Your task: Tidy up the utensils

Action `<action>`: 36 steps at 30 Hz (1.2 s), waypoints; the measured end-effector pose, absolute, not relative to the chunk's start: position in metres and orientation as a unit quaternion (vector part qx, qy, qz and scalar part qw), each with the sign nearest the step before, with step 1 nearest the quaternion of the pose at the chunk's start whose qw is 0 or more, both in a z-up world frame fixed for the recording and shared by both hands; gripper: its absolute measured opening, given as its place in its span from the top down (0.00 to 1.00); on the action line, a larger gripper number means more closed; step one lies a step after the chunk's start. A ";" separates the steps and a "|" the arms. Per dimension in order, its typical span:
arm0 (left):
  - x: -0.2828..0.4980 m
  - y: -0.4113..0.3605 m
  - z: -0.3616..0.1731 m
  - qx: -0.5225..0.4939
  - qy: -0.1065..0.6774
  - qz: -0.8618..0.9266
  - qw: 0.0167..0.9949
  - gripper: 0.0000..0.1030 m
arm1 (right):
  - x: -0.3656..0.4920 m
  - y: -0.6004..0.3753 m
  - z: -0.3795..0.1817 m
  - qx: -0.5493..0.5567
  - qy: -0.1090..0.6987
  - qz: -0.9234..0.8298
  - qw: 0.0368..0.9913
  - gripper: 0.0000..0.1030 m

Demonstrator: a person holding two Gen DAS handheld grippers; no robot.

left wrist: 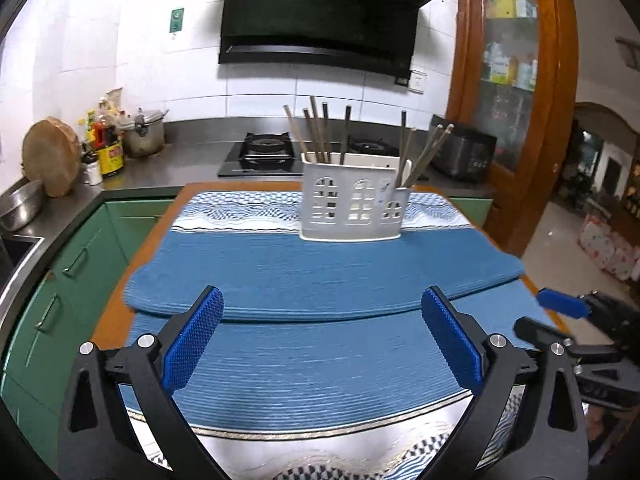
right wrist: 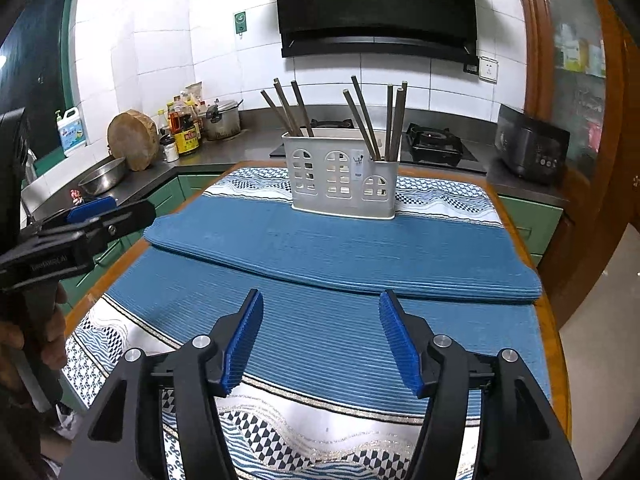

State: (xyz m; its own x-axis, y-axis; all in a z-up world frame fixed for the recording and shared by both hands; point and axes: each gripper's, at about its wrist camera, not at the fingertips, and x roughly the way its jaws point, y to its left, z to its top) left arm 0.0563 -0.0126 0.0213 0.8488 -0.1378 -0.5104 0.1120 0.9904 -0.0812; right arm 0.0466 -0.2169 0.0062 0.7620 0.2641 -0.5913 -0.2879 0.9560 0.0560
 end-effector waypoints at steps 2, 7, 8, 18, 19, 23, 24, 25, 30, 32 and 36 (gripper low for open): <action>0.052 -0.012 0.021 -0.019 0.262 -0.057 0.963 0.05 | 0.044 -0.217 0.006 -0.018 0.311 0.144 0.939 0.40; 0.044 -0.011 0.019 -0.017 0.259 -0.049 0.965 0.05 | 0.039 -0.218 0.002 -0.020 0.312 0.139 0.940 0.39; 0.042 -0.010 0.019 -0.021 0.261 -0.050 0.964 0.05 | 0.037 -0.219 0.001 -0.019 0.313 0.140 0.939 0.39; 0.027 -0.009 0.020 -0.017 0.264 -0.047 0.963 0.05 | 0.021 -0.219 0.008 -0.019 0.302 0.139 0.943 0.37; 0.026 -0.009 0.020 -0.016 0.266 -0.046 0.963 0.05 | 0.019 -0.219 0.009 -0.019 0.301 0.139 0.943 0.36; 0.018 -0.007 0.022 -0.012 0.261 -0.047 0.964 0.05 | 0.013 -0.218 0.013 -0.017 0.294 0.138 0.946 0.35; 0.016 -0.007 0.022 -0.011 0.260 -0.046 0.964 0.05 | 0.011 -0.218 0.014 -0.017 0.293 0.138 0.946 0.35; 0.014 -0.006 0.022 -0.011 0.260 -0.044 0.965 0.05 | 0.009 -0.218 0.015 -0.017 0.291 0.138 0.946 0.35; 0.007 -0.004 0.020 -0.011 0.260 -0.044 0.965 0.05 | 0.003 -0.217 0.018 -0.018 0.288 0.134 0.948 0.33; 0.006 -0.003 0.019 -0.012 0.261 -0.045 0.964 0.05 | 0.001 -0.217 0.018 -0.020 0.287 0.134 0.948 0.33; 0.003 -0.004 0.019 -0.008 0.262 -0.047 0.964 0.05 | -0.002 -0.216 0.019 -0.020 0.282 0.134 0.950 0.31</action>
State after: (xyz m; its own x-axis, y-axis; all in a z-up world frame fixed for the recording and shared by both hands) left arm 0.0031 -0.0044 0.0188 0.8588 -0.0949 -0.5034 0.0860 0.9955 -0.0408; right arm -0.0022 -0.2163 0.0191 0.8055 0.2424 -0.5408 -0.2655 0.9634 0.0364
